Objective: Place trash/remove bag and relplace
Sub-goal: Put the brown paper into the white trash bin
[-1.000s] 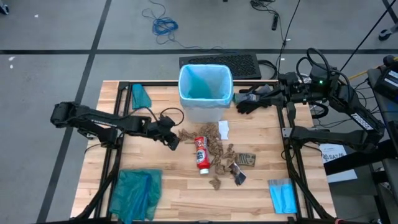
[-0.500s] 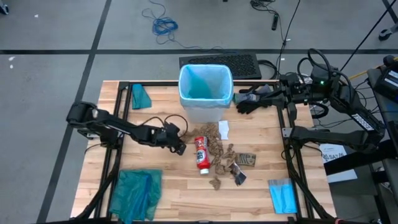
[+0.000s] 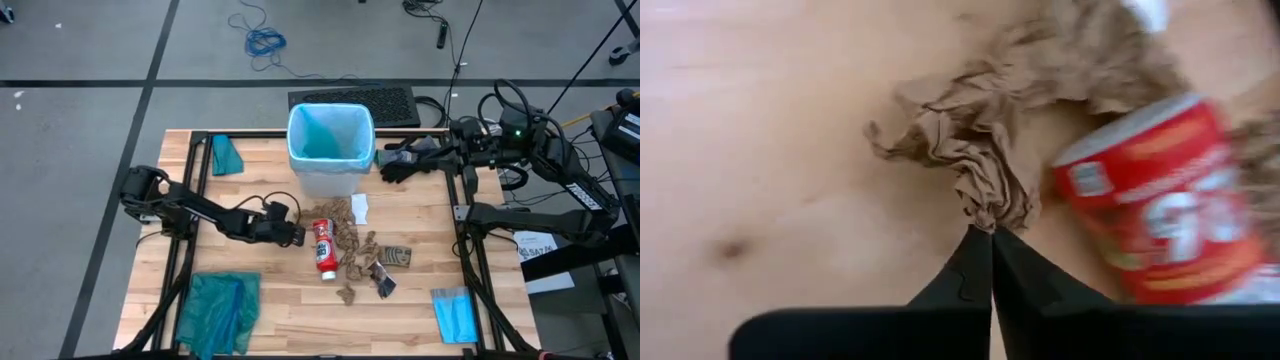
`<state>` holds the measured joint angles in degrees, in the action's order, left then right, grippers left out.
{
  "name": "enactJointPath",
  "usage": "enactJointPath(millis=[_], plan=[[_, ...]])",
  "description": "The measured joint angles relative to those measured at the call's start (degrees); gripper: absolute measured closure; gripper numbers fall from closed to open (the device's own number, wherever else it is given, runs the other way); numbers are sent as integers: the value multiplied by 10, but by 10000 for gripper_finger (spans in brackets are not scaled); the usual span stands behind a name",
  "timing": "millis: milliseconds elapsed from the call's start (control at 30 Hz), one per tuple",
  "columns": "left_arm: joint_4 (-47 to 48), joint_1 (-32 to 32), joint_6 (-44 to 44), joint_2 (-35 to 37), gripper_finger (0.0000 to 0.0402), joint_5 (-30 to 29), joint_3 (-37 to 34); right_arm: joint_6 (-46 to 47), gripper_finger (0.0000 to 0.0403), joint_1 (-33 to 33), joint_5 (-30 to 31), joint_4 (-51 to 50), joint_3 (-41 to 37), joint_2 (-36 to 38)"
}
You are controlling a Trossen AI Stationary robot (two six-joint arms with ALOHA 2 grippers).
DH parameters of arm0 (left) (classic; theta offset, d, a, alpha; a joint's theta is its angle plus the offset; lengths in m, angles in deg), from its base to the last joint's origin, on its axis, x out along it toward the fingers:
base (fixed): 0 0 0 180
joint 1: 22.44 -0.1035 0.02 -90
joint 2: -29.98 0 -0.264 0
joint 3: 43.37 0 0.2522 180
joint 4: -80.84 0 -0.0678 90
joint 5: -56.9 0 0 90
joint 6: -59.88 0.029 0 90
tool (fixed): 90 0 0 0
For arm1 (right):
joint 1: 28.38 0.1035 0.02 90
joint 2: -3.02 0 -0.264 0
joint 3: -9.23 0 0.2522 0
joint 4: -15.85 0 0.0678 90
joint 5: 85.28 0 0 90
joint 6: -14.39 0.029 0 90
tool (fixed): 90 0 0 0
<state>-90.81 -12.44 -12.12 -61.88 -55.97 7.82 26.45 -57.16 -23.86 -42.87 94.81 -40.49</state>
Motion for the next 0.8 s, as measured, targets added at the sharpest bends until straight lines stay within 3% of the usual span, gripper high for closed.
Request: enactJointPath(millis=[333, 600, 700, 800], plan=[[2, 89, 14, 83, 401, -52, 85, -34, 401, 0, -3, -63, 0, 8], [-3, 148, 226, 139, 401, -105, 239, -44, 401, 0, -4, -79, 0, 29], [-4, 132, 317, 142, 401, -149, 305, -50, 401, 0, -4, -78, 0, 34], [6, 92, 384, 141, 401, -154, 357, -53, 401, 0, -4, -78, 0, 37]])
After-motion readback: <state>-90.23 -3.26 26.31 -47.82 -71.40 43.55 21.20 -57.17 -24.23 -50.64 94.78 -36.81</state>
